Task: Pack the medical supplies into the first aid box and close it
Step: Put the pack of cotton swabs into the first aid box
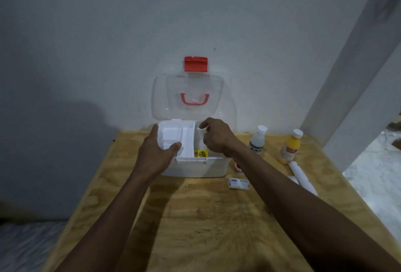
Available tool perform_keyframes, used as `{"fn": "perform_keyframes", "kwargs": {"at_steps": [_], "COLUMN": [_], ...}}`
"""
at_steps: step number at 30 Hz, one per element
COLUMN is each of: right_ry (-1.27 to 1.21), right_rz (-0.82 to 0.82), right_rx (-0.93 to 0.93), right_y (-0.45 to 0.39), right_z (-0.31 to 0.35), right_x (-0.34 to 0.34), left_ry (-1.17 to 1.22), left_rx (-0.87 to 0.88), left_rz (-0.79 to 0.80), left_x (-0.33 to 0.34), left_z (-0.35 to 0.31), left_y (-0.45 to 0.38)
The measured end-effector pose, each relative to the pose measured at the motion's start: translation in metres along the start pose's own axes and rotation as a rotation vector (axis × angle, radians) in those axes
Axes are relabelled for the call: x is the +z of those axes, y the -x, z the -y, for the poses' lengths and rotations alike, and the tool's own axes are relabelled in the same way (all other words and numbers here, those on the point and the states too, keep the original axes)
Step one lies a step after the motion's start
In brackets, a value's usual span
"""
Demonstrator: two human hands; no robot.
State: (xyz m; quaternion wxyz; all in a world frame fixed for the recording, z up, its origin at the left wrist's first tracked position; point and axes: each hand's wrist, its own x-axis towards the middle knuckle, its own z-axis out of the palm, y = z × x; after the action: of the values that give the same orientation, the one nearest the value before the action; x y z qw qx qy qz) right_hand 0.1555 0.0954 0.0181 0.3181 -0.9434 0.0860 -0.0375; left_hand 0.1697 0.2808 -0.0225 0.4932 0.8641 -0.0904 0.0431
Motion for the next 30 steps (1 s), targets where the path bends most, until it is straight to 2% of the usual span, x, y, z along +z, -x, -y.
{"fn": "perform_keyframes", "kwargs": {"at_steps": [5, 14, 17, 21, 30], "right_ry": [-0.244, -0.310, -0.377, -0.487, -0.380], "right_rz": [-0.010, -0.061, -0.022, 0.048, 0.130], "right_rx": [0.108, 0.211, 0.224, 0.190, 0.018], "right_y": [0.000, -0.005, -0.005, -0.007, -0.012], "right_z": [0.001, 0.003, 0.002, 0.002, 0.010], "right_x": [0.010, 0.009, 0.011, 0.014, 0.022], "left_ry": [-0.010, -0.004, -0.002, -0.004, -0.037], "left_rx": [0.013, 0.000, -0.001, 0.001, 0.001], "left_rz": [0.001, 0.000, 0.002, 0.000, 0.002], "left_x": [0.001, 0.000, 0.000, 0.001, 0.001], "left_z": [-0.001, -0.001, 0.000, 0.003, 0.002], "left_y": [0.001, 0.000, 0.000, -0.001, -0.002]}}
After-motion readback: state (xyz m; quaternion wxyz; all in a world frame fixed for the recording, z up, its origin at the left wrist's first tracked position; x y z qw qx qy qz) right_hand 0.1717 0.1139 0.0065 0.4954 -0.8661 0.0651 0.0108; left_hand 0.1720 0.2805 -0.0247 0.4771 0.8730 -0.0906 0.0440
